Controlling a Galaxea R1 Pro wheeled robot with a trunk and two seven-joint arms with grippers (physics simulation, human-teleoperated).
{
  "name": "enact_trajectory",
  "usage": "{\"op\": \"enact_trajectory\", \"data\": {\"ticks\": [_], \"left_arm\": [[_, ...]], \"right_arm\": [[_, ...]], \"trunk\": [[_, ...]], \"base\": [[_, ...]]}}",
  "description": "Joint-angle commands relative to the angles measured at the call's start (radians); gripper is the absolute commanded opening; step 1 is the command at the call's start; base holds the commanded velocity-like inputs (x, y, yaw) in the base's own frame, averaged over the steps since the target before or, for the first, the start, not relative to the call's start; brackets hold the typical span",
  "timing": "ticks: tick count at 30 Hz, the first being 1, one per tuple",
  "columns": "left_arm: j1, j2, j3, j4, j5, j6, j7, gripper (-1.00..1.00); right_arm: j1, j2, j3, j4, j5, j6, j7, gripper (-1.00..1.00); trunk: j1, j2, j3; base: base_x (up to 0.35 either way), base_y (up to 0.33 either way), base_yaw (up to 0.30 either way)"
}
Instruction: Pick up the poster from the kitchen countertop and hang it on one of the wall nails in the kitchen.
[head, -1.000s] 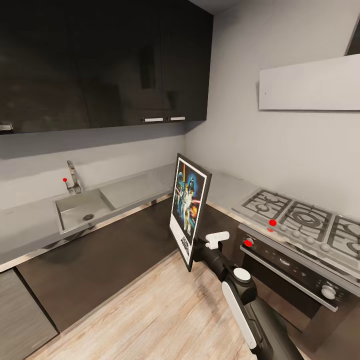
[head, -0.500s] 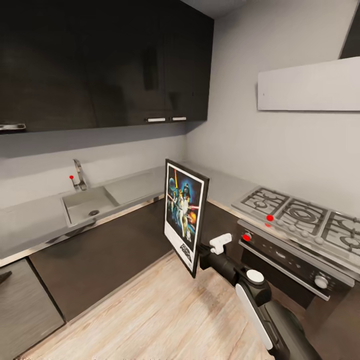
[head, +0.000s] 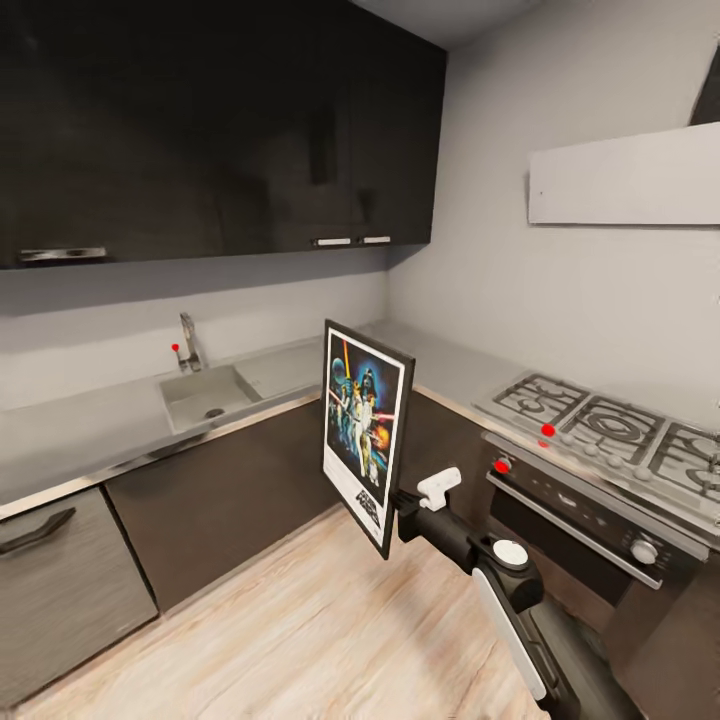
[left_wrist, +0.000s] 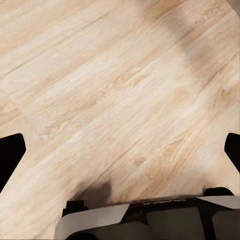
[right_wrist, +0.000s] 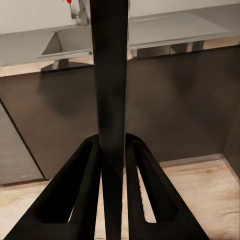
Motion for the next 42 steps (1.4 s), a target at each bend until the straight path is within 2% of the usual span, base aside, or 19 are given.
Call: {"op": "enact_trajectory", "data": {"ticks": [1, 11, 37, 42], "left_arm": [[0.0, 0.0, 0.002, -0.001, 0.008, 0.001, -0.006, 1.0], [0.0, 0.0, 0.002, -0.001, 0.008, 0.001, -0.006, 1.0], [0.0, 0.001, 0.003, -0.001, 0.008, 0.001, -0.007, 1.0], [0.0, 0.001, 0.003, -0.001, 0.008, 0.001, -0.007, 1.0]], "right_arm": [[-0.001, -0.001, 0.001, -0.001, -0.012, 0.007, 0.002, -1.0], [-0.001, -0.001, 0.002, -0.001, 0.04, 0.008, 0.004, -1.0], [-0.001, -0.001, 0.002, -0.001, 0.042, 0.009, 0.006, -1.0], [-0.001, 0.0, 0.001, -0.001, 0.044, 0.009, 0.076, -1.0]], "trunk": [[0.0, -0.002, -0.002], [0.0, -0.002, -0.002], [0.0, -0.002, -0.002], [0.0, -0.002, -0.002]], "base": [[-0.33, 0.0, 0.11], [-0.132, 0.01, 0.231], [-0.197, 0.165, 0.274], [-0.027, 0.038, 0.275]]}}
